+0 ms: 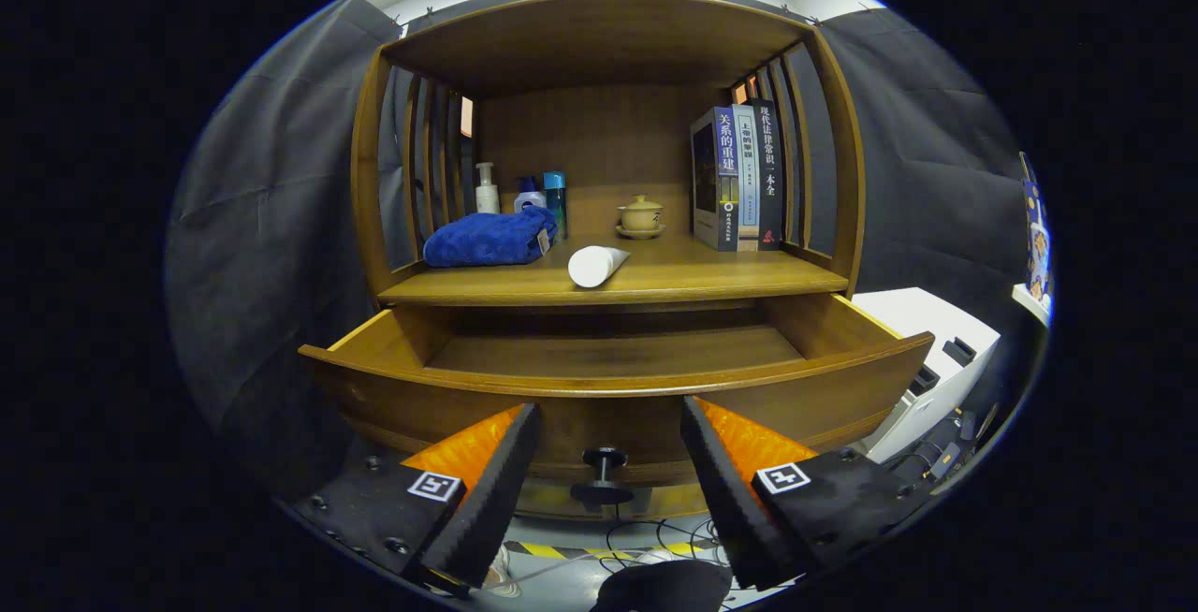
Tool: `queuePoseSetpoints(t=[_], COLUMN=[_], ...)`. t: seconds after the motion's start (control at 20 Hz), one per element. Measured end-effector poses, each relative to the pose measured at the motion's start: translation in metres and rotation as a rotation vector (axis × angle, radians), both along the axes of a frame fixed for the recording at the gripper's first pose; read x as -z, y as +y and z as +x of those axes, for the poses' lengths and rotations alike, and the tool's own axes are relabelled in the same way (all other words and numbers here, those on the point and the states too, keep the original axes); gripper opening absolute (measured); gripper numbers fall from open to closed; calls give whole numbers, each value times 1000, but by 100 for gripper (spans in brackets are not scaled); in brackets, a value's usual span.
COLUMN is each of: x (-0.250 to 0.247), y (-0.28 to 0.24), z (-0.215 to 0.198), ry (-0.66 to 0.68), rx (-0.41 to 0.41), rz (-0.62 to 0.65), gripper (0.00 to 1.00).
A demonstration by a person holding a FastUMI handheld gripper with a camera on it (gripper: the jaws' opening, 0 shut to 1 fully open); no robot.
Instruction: Pull open the drawer, take out the items inside it, and place them on the countertop above the cabinet.
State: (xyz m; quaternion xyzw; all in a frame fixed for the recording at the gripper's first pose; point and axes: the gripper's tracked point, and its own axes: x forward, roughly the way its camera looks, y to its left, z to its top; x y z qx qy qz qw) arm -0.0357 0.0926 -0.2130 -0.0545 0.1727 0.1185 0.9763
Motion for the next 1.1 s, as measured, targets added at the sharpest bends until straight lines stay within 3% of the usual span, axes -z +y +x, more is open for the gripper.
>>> queuePoseSetpoints(t=[0.3, 1.1], x=[5, 15], y=[-7, 8], z=[8, 60], ry=[-15, -6], rx=[44, 34], rz=[-43, -72], gripper=[97, 99])
